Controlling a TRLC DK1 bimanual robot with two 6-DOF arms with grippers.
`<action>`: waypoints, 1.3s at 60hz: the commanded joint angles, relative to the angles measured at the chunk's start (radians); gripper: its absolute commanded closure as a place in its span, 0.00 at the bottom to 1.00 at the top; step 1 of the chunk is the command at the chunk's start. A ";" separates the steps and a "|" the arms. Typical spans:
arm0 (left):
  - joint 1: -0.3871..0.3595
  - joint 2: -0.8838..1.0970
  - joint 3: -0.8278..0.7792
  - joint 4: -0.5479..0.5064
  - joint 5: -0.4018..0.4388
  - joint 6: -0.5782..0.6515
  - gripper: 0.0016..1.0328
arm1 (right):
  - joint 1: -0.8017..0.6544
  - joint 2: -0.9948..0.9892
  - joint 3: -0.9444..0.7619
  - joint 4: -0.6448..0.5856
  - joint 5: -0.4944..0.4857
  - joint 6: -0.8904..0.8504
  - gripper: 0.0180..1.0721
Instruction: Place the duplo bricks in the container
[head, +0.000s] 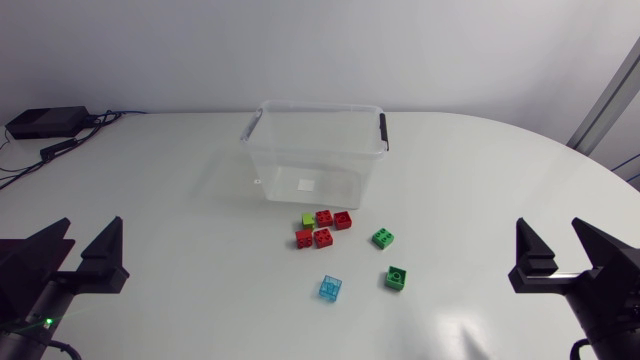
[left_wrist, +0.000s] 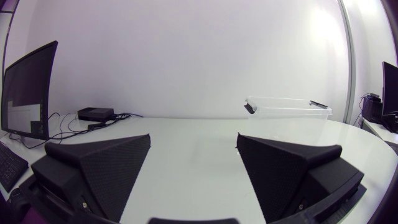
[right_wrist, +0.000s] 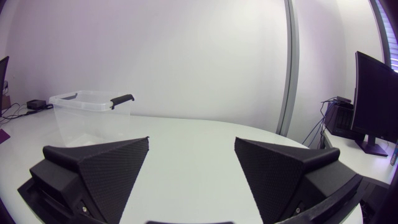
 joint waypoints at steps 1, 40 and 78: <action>-0.004 -0.013 -0.018 -0.001 0.005 0.012 0.05 | 0.009 -0.007 -0.020 -0.008 -0.003 0.007 0.05; -0.007 -0.013 0.004 -0.009 0.005 0.012 0.05 | 0.016 -0.011 -0.018 -0.004 -0.003 0.004 0.05; -0.163 0.597 0.561 -0.379 0.007 -0.039 0.11 | 0.095 0.304 0.259 -0.090 0.002 0.005 0.05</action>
